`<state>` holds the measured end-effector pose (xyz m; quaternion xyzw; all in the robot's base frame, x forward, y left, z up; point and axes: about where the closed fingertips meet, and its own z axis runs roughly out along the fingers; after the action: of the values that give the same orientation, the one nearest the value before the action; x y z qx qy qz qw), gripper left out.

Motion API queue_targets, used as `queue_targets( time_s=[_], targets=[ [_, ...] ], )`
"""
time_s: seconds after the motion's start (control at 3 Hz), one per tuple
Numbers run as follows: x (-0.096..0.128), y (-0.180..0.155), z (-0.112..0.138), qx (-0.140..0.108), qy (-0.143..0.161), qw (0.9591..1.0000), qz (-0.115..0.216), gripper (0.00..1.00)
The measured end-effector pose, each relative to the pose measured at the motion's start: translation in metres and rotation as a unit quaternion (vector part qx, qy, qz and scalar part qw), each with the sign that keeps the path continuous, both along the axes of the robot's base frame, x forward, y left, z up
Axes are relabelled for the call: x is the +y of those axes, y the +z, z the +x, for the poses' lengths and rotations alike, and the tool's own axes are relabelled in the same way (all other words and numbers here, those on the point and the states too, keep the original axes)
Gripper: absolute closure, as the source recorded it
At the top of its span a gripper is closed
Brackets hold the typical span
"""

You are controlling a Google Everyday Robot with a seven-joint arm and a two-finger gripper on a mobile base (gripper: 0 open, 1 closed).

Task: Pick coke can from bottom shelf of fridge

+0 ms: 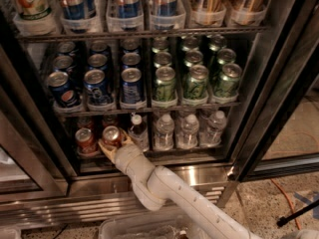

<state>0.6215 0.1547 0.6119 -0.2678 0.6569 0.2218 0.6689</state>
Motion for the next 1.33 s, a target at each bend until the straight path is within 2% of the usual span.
queue_targets(
  time_s=[0.33, 0.67, 1.0, 1.33],
  targets=[
    [0.001, 0.002, -0.007, -0.005, 0.011, 0.9999, -0.004, 1.00],
    [0.005, 0.022, -0.021, -0.021, 0.038, 0.9989, -0.015, 1.00],
    [0.011, 0.049, -0.039, -0.044, 0.076, 0.9958, -0.027, 1.00],
    [0.015, 0.067, -0.048, -0.056, 0.098, 0.9929, -0.037, 1.00]
  ],
)
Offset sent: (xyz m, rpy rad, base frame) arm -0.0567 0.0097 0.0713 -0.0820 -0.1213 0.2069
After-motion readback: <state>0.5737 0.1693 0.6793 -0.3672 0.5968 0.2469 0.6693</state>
